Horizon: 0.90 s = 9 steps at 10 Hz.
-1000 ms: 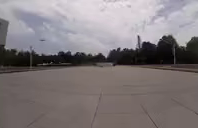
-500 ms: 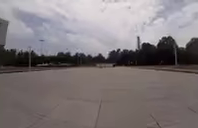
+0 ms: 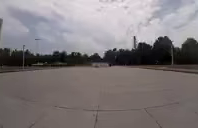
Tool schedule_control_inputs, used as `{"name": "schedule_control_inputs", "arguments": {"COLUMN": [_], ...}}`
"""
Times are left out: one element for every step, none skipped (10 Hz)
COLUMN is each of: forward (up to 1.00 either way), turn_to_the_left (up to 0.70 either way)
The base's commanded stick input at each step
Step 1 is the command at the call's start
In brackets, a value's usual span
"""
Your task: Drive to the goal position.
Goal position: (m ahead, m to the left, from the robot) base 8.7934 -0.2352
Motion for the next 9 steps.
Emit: {"name": "schedule_control_inputs", "arguments": {"forward": [0.70, 0.70, 0.70, 0.70, 0.70, 0.70, 0.70, 0.70, 0.70], "turn_to_the_left": [0.00, 0.00, 0.00, 0.00, 0.00, 0.00, 0.00, 0.00, 0.00]}}
